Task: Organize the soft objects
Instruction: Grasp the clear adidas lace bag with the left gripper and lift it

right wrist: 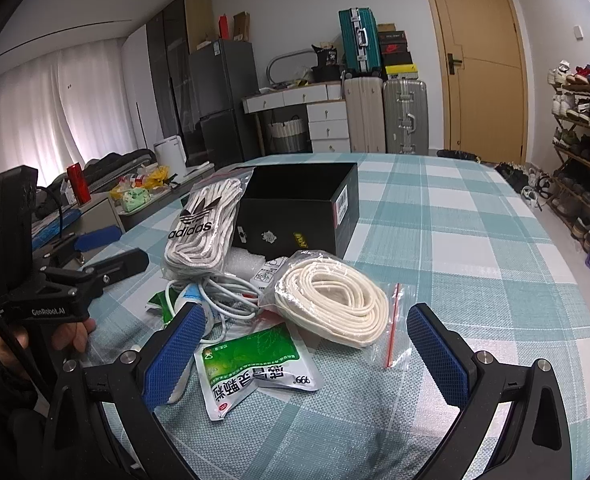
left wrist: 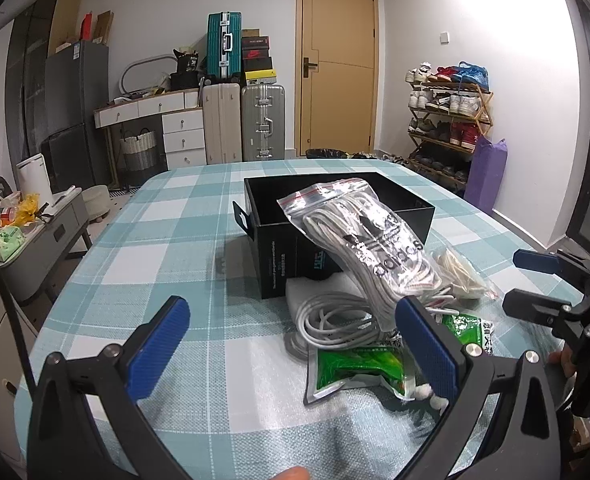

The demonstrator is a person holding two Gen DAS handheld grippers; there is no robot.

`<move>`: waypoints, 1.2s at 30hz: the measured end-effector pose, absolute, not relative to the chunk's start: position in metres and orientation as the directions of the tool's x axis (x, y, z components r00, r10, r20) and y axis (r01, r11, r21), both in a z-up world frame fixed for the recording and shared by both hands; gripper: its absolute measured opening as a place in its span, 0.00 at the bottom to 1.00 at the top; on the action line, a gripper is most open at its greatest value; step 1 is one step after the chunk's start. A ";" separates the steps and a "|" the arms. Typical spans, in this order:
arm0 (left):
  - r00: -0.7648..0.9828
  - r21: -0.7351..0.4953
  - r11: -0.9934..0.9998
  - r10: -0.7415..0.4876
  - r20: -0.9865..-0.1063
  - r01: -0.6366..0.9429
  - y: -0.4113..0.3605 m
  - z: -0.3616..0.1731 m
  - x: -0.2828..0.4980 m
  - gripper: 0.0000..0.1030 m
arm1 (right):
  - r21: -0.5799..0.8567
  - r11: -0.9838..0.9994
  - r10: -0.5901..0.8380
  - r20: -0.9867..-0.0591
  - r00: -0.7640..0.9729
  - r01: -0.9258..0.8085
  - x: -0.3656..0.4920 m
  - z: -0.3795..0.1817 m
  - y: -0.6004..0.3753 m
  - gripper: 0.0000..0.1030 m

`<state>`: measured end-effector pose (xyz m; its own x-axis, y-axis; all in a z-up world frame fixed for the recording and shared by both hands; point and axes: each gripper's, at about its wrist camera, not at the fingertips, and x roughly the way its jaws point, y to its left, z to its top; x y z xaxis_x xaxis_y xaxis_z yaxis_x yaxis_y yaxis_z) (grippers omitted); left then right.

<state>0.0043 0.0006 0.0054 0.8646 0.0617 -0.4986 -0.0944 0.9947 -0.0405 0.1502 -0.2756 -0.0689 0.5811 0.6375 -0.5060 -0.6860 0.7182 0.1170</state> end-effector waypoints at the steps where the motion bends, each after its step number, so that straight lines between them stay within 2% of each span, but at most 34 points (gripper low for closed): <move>1: 0.864 -0.047 0.995 0.056 -0.501 -0.092 0.000 0.006 0.004 1.00 | 0.113 0.719 0.635 -0.508 0.582 -0.686 0.150 -0.069 -0.275 1.00; 5: 0.856 -0.084 0.994 0.013 -0.517 -0.067 -0.001 0.012 0.009 1.00 | 0.103 0.724 0.621 -0.529 0.578 -0.682 0.155 -0.067 -0.273 1.00; 14: 0.830 -0.079 0.995 0.001 -0.557 -0.054 -0.014 0.020 0.028 1.00 | 0.057 0.738 0.576 -0.573 0.584 -0.672 0.167 -0.065 -0.274 1.00; 19: 0.794 -0.103 0.994 -0.030 -0.607 -0.040 -0.020 0.018 0.044 1.00 | 0.046 0.739 0.568 -0.578 0.586 -0.672 0.172 -0.065 -0.274 1.00; 28: 0.783 -0.133 0.991 -0.063 -0.619 -0.026 -0.027 0.022 0.059 1.00 | 0.026 0.737 0.552 -0.599 0.580 -0.676 0.177 -0.069 -0.270 1.00; 36: 0.735 -0.152 0.987 -0.071 -0.675 -0.044 -0.036 0.015 0.085 0.99 | 0.018 0.734 0.546 -0.610 0.574 -0.679 0.178 -0.071 -0.268 1.00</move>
